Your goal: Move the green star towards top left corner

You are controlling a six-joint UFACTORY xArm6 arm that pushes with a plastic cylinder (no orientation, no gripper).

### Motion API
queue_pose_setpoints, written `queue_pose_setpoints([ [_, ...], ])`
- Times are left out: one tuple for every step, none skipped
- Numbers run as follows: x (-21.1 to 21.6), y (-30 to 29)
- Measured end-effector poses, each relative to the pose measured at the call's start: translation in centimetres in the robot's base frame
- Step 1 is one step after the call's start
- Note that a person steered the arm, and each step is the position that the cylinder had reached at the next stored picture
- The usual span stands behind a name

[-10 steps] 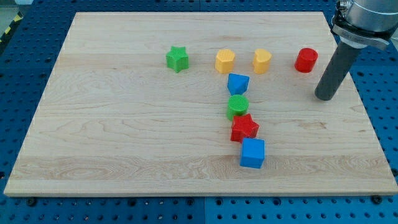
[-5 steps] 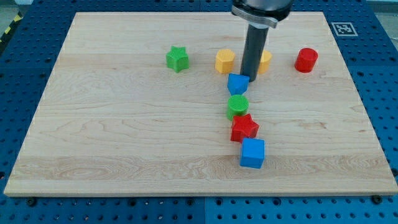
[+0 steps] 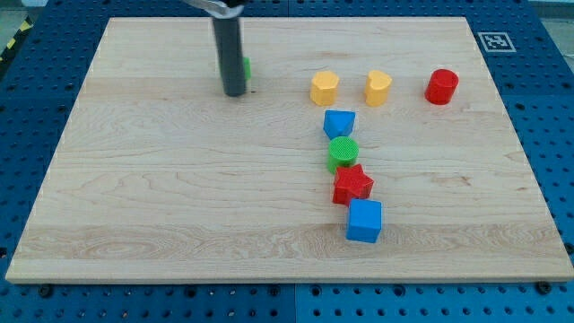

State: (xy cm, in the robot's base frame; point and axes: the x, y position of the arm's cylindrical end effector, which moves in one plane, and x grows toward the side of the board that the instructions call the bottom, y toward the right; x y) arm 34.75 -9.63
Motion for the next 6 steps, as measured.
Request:
queue_pose_setpoints([
  [-3.7, -1.8],
  [-4.3, 0.3],
  [-2.9, 4.1],
  [-3.8, 6.7],
  [-5.0, 6.6],
  [-5.6, 3.5],
])
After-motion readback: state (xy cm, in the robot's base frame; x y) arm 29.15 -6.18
